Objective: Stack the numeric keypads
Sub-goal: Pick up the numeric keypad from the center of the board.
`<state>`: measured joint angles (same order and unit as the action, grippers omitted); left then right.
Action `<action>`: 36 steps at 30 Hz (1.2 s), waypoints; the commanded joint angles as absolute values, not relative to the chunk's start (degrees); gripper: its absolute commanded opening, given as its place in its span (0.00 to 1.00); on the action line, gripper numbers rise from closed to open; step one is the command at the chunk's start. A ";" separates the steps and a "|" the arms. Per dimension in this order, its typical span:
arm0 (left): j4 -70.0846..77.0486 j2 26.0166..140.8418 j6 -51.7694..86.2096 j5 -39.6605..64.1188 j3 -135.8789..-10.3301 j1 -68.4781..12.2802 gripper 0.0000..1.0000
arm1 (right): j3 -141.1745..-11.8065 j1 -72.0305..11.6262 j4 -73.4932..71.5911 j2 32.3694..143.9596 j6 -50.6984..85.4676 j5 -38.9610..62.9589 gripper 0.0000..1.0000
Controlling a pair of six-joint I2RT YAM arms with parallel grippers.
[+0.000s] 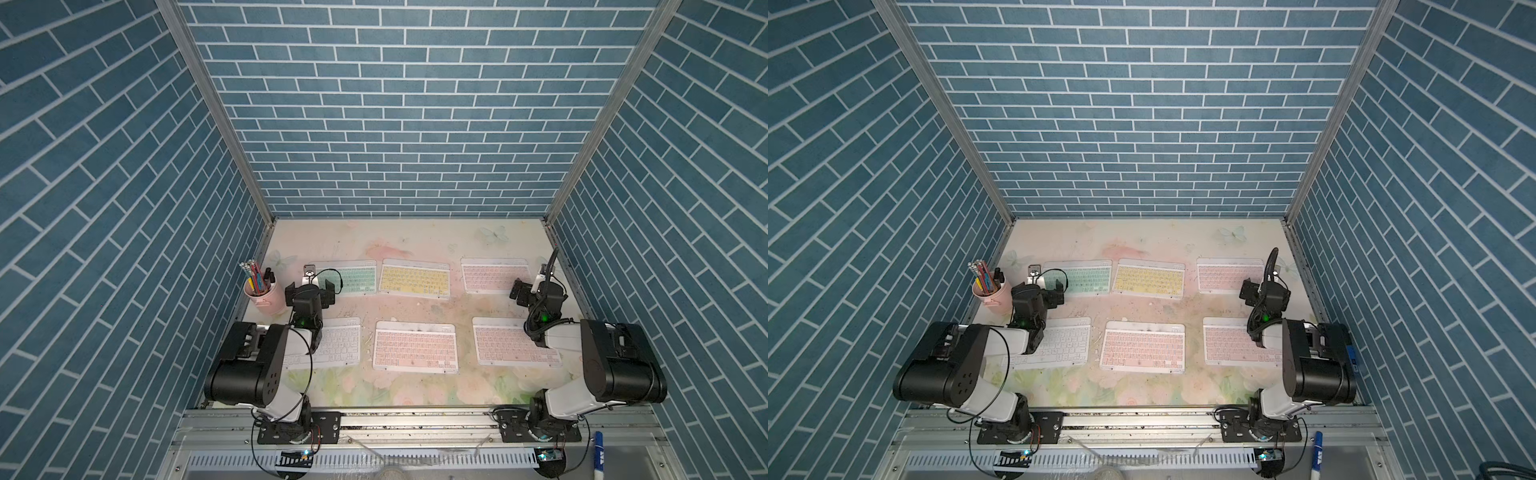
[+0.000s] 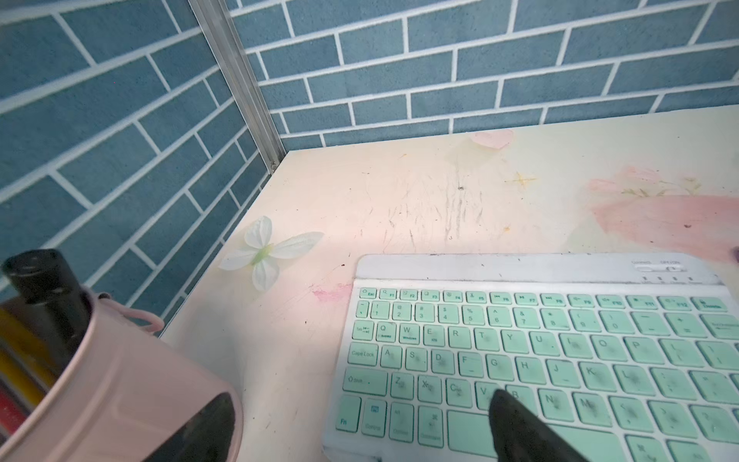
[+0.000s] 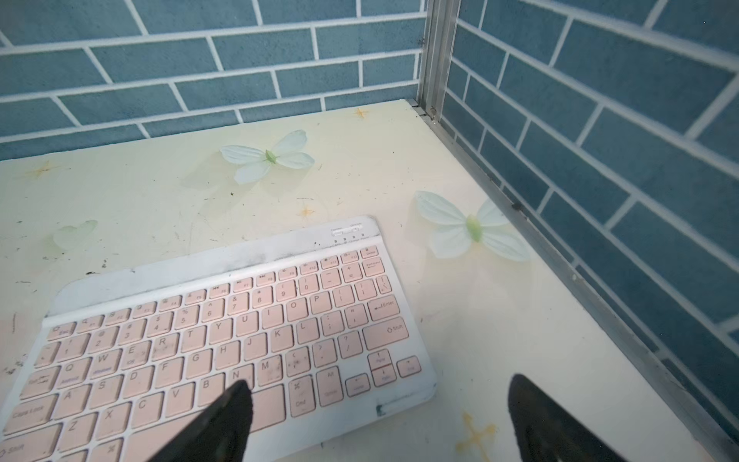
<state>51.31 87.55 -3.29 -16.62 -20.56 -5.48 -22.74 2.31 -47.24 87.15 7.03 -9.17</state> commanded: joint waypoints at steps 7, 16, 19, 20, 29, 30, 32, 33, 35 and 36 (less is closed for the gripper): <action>52.02 87.70 -3.25 -16.51 -21.18 -5.01 1.00 | -22.59 2.16 -48.61 87.57 4.83 -8.65 0.99; 51.77 87.73 -3.16 -16.37 -21.27 -4.94 1.00 | -22.68 2.10 -48.51 87.60 4.83 -8.78 0.99; 51.68 87.73 -3.21 -16.29 -21.27 -4.92 1.00 | -22.68 2.15 -48.52 87.61 4.83 -8.79 0.99; 51.68 87.75 -3.16 -16.26 -21.27 -4.92 1.00 | -22.63 2.11 -48.51 87.56 4.86 -8.79 0.99; 51.59 87.75 -3.11 -16.08 -21.35 -4.89 1.00 | -22.77 2.15 -48.36 87.54 4.83 -8.77 0.99; 51.59 87.80 -3.12 -16.08 -21.36 -4.90 1.00 | -22.79 2.12 -48.33 87.55 4.83 -8.76 0.99; 51.59 87.77 -3.10 -16.11 -21.36 -4.90 1.00 | -22.77 2.12 -48.31 87.59 4.83 -8.78 0.99; 51.59 87.72 -3.15 -16.13 -21.28 -4.84 1.00 | -22.79 2.11 -48.30 87.59 4.83 -8.79 0.99; 50.27 86.57 -2.54 -19.16 -21.88 -5.16 0.97 | -22.71 2.06 -48.46 87.57 4.83 -8.79 0.93; 47.41 84.78 -2.15 -19.21 -22.46 -5.03 0.92 | -22.44 2.07 -49.02 87.39 4.71 -8.83 0.90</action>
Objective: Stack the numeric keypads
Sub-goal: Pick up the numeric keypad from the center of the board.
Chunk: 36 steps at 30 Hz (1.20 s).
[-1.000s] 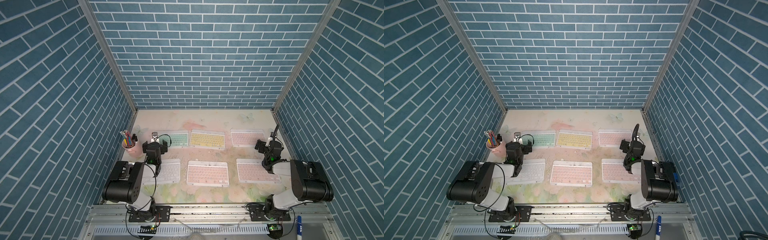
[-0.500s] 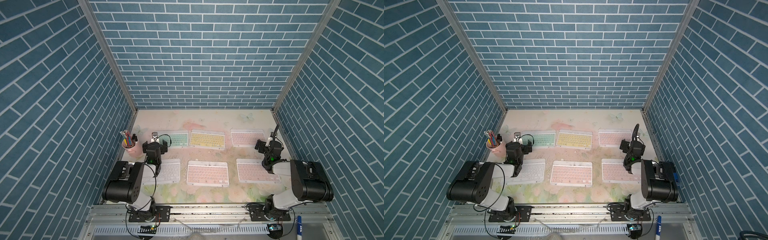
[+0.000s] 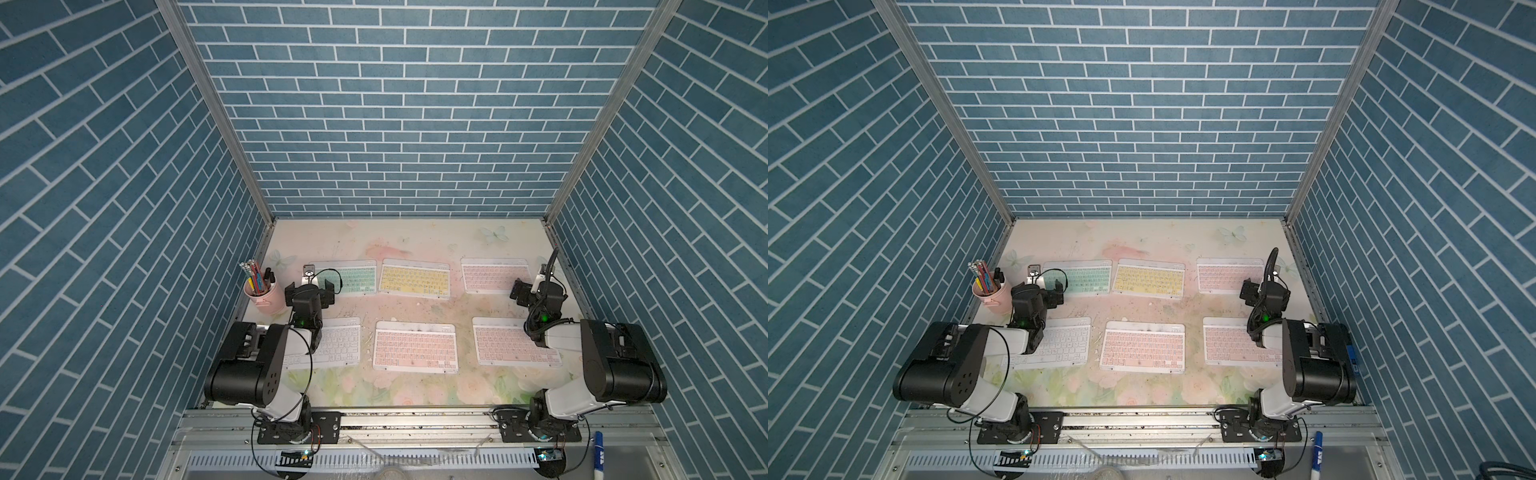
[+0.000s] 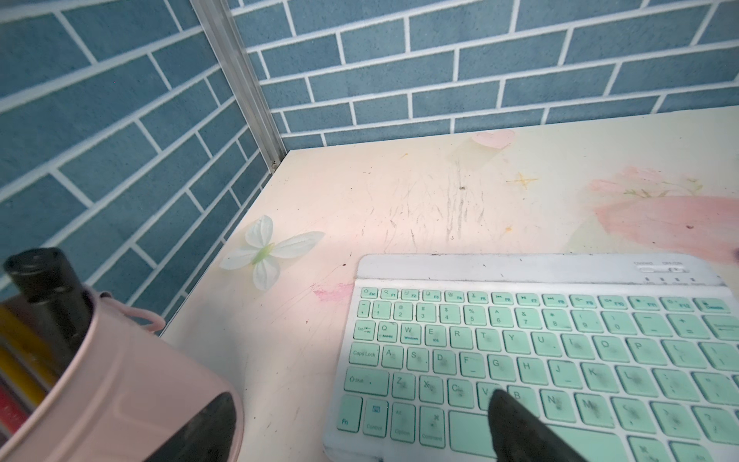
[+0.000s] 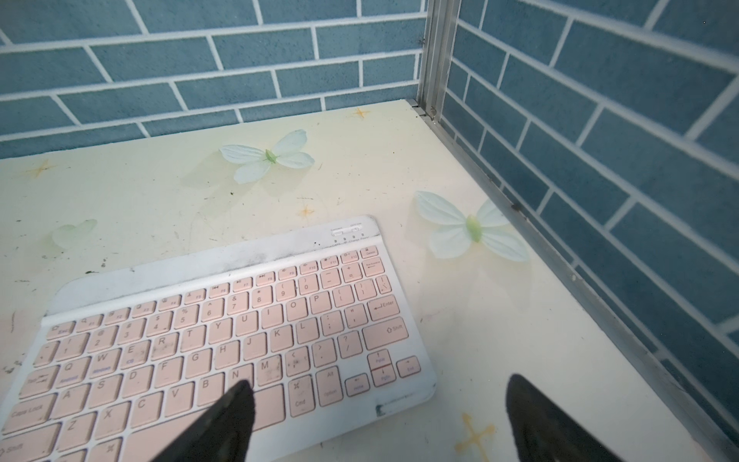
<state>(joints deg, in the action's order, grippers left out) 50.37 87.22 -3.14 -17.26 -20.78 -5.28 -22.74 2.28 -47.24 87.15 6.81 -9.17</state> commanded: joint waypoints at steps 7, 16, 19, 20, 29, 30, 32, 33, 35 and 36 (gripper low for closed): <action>14.79 68.25 6.21 -19.75 -34.96 -7.65 0.83 | -37.86 -0.65 -8.36 69.61 10.76 -11.60 0.83; -17.63 62.56 20.06 -10.50 -45.82 -22.75 0.80 | -42.59 -16.64 17.87 60.09 20.12 -10.14 0.79; -26.14 58.95 23.27 -9.40 -45.53 -27.55 0.82 | -40.97 -22.37 23.01 57.11 22.01 -7.12 0.77; -27.22 57.63 25.39 -8.78 -44.51 -28.83 0.83 | -40.23 -23.79 24.14 56.24 23.35 -6.61 0.77; -29.60 51.19 35.38 -2.19 -34.27 -40.43 0.90 | -33.27 -36.10 29.35 52.19 32.90 -0.56 0.75; -29.79 51.28 35.67 -1.99 -33.83 -41.50 0.90 | -32.76 -37.20 29.34 52.33 33.86 -0.34 0.75; -30.29 51.51 35.42 -2.29 -33.66 -43.21 0.90 | -31.64 -39.24 28.36 52.77 35.40 -0.01 0.75; -30.59 51.50 35.75 -2.82 -33.58 -43.81 0.90 | -31.13 -40.28 27.52 53.16 36.05 0.15 0.75; -30.59 51.48 36.25 -2.70 -33.19 -44.12 0.90 | -30.77 -41.90 27.00 54.05 36.80 -0.18 0.75; -30.58 51.49 36.29 -2.55 -32.98 -44.25 0.90 | -30.70 -42.54 26.99 54.58 37.04 -0.59 0.74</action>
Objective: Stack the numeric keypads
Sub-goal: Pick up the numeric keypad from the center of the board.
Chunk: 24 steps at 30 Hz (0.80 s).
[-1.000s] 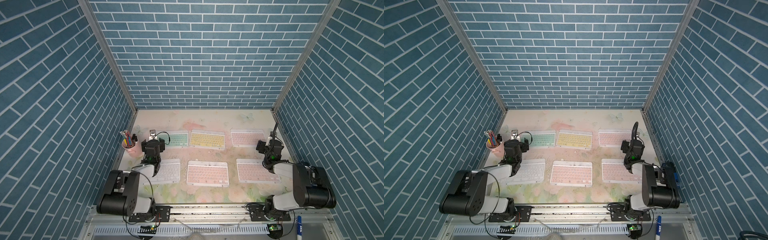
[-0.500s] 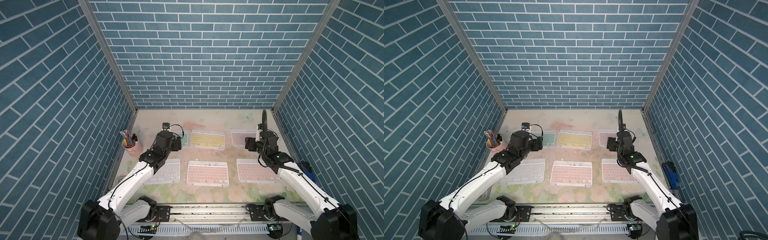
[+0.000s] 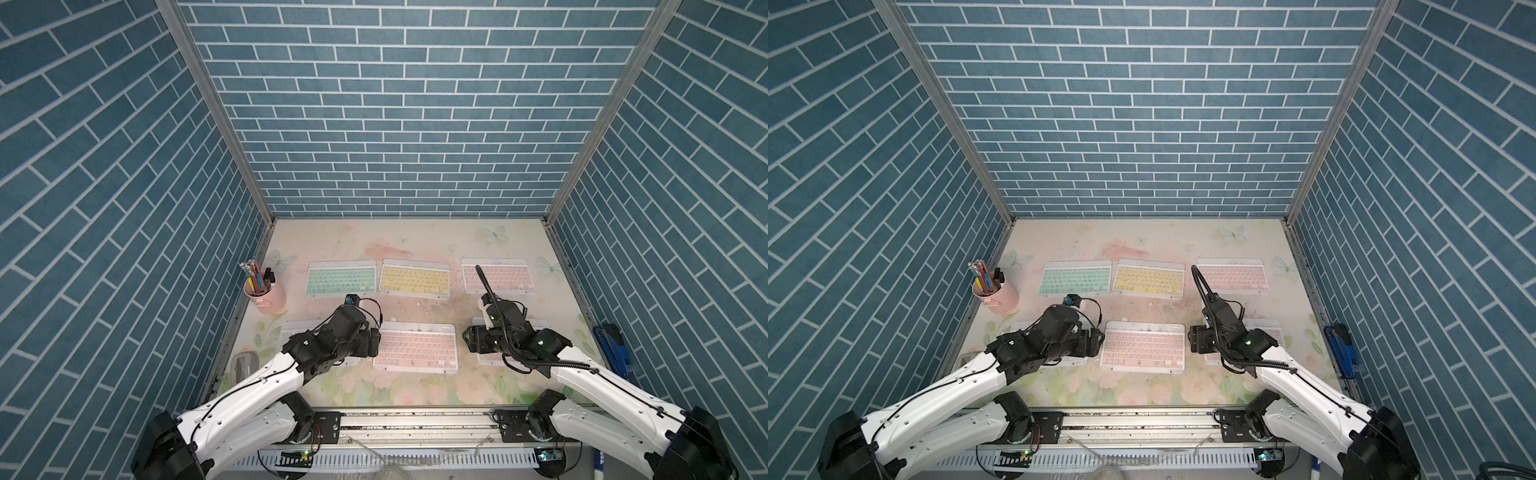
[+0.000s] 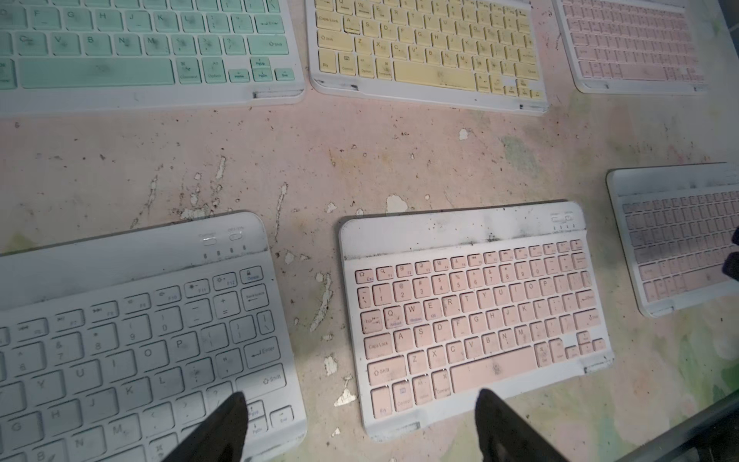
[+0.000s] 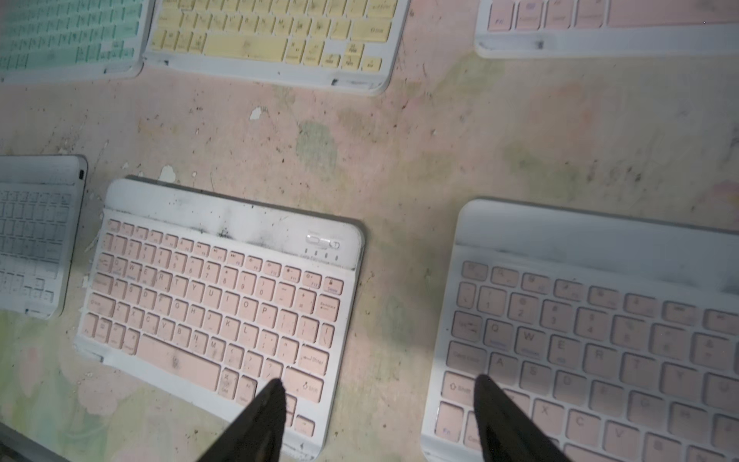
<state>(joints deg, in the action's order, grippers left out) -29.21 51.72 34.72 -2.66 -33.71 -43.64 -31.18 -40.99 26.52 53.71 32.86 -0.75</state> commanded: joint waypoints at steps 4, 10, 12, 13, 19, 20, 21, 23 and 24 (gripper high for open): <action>-28.25 51.70 37.16 -1.39 -31.09 -44.86 0.90 | -30.18 -44.21 25.42 55.62 38.17 -1.65 0.74; -23.41 54.60 38.04 -1.01 -29.64 -45.35 0.90 | -28.90 -44.47 21.31 57.57 39.53 -1.31 0.74; -22.27 56.20 37.88 -0.65 -29.83 -45.75 0.90 | -28.66 -44.46 20.00 58.80 39.55 -0.20 0.74; -22.09 56.95 37.83 -0.83 -30.01 -45.94 0.90 | -28.58 -44.52 19.52 59.33 39.70 0.00 0.74; -17.84 60.87 38.16 -0.01 -29.72 -46.82 0.90 | -27.78 -44.44 14.69 62.61 41.42 2.06 0.74; -16.74 61.43 38.57 0.29 -29.47 -46.93 0.90 | -27.52 -44.47 13.83 63.14 41.93 2.59 0.74; -15.62 62.12 38.92 0.88 -29.21 -47.06 0.90 | -27.22 -44.46 13.13 63.58 42.63 3.01 0.74; -14.45 63.52 39.15 1.23 -29.00 -47.49 0.90 | -26.28 -44.46 11.29 64.33 43.76 4.36 0.74; -14.05 64.29 39.20 1.16 -28.97 -47.71 0.90 | -25.75 -44.46 10.34 64.63 44.50 4.74 0.74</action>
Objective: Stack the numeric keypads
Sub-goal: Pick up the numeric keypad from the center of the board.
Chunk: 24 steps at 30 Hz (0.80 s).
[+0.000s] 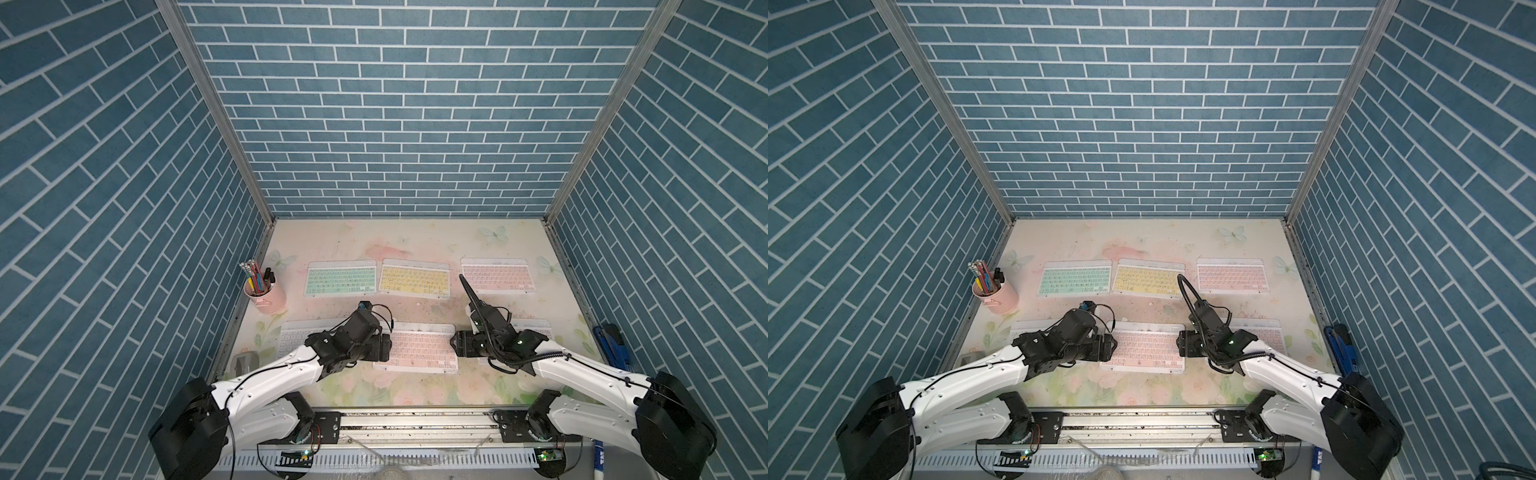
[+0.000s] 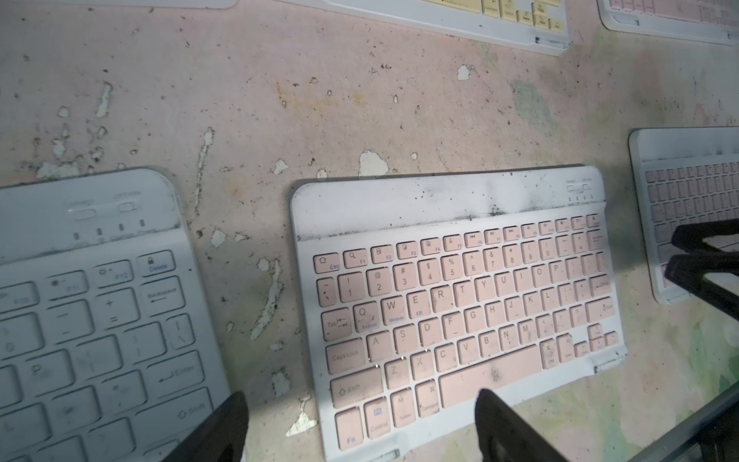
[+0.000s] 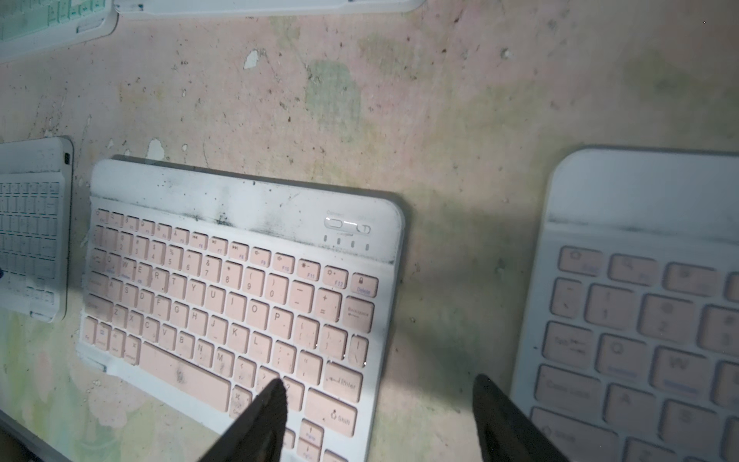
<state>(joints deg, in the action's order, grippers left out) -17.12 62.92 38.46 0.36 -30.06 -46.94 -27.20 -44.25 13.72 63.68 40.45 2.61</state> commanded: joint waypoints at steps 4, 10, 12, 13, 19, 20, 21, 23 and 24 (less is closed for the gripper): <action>-11.18 67.33 39.51 1.57 -28.15 -48.55 0.90 | -23.95 -44.54 7.52 65.53 46.70 7.34 0.74; -9.51 70.10 40.34 1.41 -28.12 -49.87 0.90 | -23.42 -45.24 5.75 67.50 47.84 9.56 0.74; -9.47 70.88 40.20 1.02 -28.50 -50.48 0.90 | -23.55 -45.76 4.89 68.81 48.18 10.33 0.74; -9.63 71.29 40.25 0.92 -28.69 -50.70 0.90 | -23.69 -46.07 4.68 69.32 48.30 10.54 0.74; -9.13 73.44 40.67 0.36 -29.16 -51.90 0.90 | -23.99 -47.69 3.78 70.67 49.82 11.75 0.73; -9.00 73.68 40.85 0.35 -29.10 -52.03 0.90 | -23.75 -47.68 3.76 70.39 50.19 12.10 0.73; -8.65 73.75 40.95 0.35 -28.92 -52.12 0.90 | -23.42 -47.69 3.88 70.02 50.79 12.22 0.73; -8.41 73.85 41.22 0.27 -28.66 -52.12 0.90 | -22.58 -47.76 3.98 69.08 51.73 12.47 0.73; -8.30 73.74 41.30 0.27 -28.57 -52.12 0.90 | -22.27 -47.71 4.12 68.78 52.03 12.64 0.74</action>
<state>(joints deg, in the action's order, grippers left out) -9.08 73.03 40.64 0.36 -28.69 -51.68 -24.18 -47.13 2.07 69.32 47.92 10.28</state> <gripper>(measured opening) 0.897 0.737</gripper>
